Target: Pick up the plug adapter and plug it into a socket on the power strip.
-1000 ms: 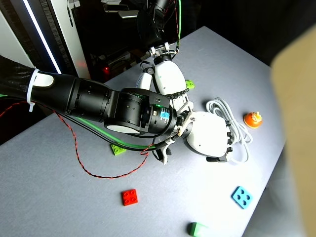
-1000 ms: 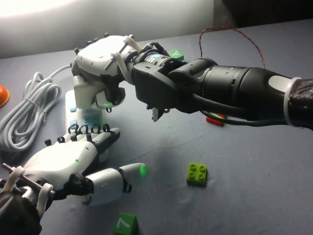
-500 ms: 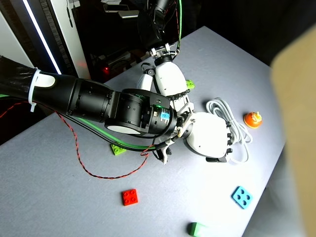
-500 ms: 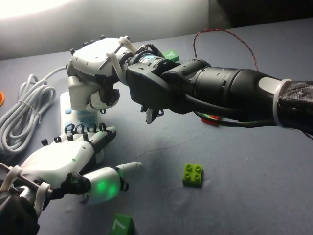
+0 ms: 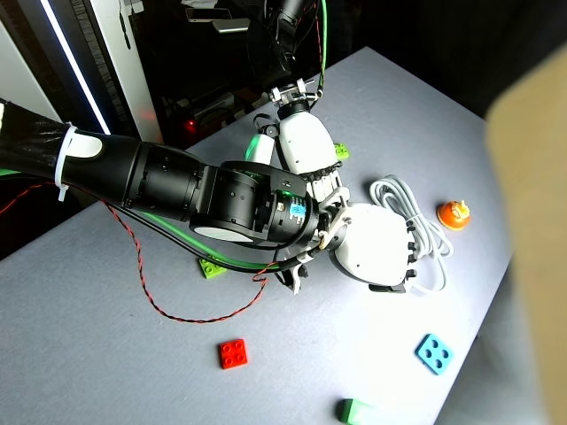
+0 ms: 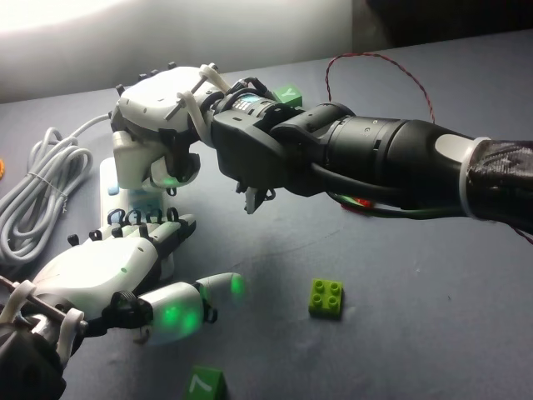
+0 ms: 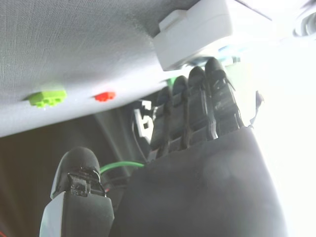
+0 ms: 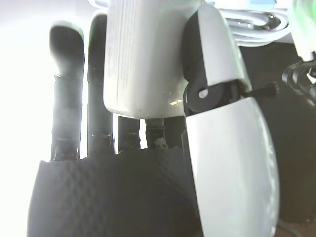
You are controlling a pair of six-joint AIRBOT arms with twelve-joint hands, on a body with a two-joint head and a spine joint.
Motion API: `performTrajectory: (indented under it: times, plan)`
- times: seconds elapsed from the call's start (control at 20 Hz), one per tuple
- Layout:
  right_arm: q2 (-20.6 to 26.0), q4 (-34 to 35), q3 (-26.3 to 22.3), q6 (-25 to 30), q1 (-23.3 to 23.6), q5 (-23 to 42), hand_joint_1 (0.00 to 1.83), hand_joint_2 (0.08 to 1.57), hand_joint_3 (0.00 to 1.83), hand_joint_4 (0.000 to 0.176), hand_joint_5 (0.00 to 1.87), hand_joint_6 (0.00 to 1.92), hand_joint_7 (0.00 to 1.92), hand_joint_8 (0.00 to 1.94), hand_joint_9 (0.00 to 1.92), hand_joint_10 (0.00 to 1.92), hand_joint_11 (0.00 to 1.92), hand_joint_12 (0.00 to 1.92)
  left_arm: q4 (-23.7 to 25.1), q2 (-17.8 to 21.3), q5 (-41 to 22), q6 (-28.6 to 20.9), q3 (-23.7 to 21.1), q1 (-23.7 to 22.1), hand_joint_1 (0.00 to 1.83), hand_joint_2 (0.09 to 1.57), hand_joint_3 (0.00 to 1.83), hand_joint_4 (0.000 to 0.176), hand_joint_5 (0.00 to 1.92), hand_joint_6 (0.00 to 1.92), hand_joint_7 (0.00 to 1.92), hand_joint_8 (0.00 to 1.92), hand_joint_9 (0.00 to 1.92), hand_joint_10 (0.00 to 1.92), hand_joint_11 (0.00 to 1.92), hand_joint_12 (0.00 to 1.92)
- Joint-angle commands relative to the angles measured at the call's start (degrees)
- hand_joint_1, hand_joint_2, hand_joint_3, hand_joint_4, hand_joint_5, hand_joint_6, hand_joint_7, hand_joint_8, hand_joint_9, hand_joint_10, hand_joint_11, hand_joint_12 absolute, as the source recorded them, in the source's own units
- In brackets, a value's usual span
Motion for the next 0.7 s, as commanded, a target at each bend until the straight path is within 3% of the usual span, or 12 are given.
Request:
performTrajectory:
  times: [0.0, 0.3, 0.45, 0.65]
  plan:
    - [-1.8, -0.4, -0.8, 0.5, -2.1, -5.1, 1.22, 1.19, 0.0, 0.0, 0.78, 1.14, 0.92, 1.29, 0.85, 1.27, 0.73, 1.64, 2.3, 0.6, -3.8, -0.3, 0.2, -0.5, 0.0, 1.14, 0.0, 0.0, 0.1, 0.0, 0.11, 0.0, 0.08, 0.0, 0.0, 0.28]
    - [-1.8, -0.6, -0.1, 0.9, -1.5, -3.9, 1.22, 1.19, 0.0, 0.0, 0.8, 1.11, 0.91, 1.32, 0.86, 1.26, 0.78, 1.57, 2.3, 0.6, -3.8, -0.3, 0.2, -0.5, 0.0, 1.15, 0.0, 0.0, 0.09, 0.0, 0.1, 0.0, 0.08, 0.0, 0.0, 0.23]
    - [-1.3, -0.6, 0.2, 1.3, -0.7, -3.9, 1.22, 1.19, 0.0, 0.0, 0.8, 1.09, 0.89, 1.35, 0.81, 1.3, 0.69, 1.65, 2.3, 0.7, -4.0, -0.3, 0.3, -0.6, 0.0, 1.15, 0.0, 0.0, 0.1, 0.01, 0.11, 0.0, 0.09, 0.0, 0.0, 0.24]
    - [-1.2, -0.6, 0.1, 1.4, -0.5, -3.6, 1.23, 1.18, 0.0, 0.0, 0.78, 1.13, 0.93, 1.28, 0.85, 1.28, 0.75, 1.62, 2.4, 0.8, -4.1, -0.3, 0.5, -0.2, 0.0, 1.16, 0.0, 0.0, 0.11, 0.0, 0.12, 0.0, 0.11, 0.01, 0.0, 0.27]
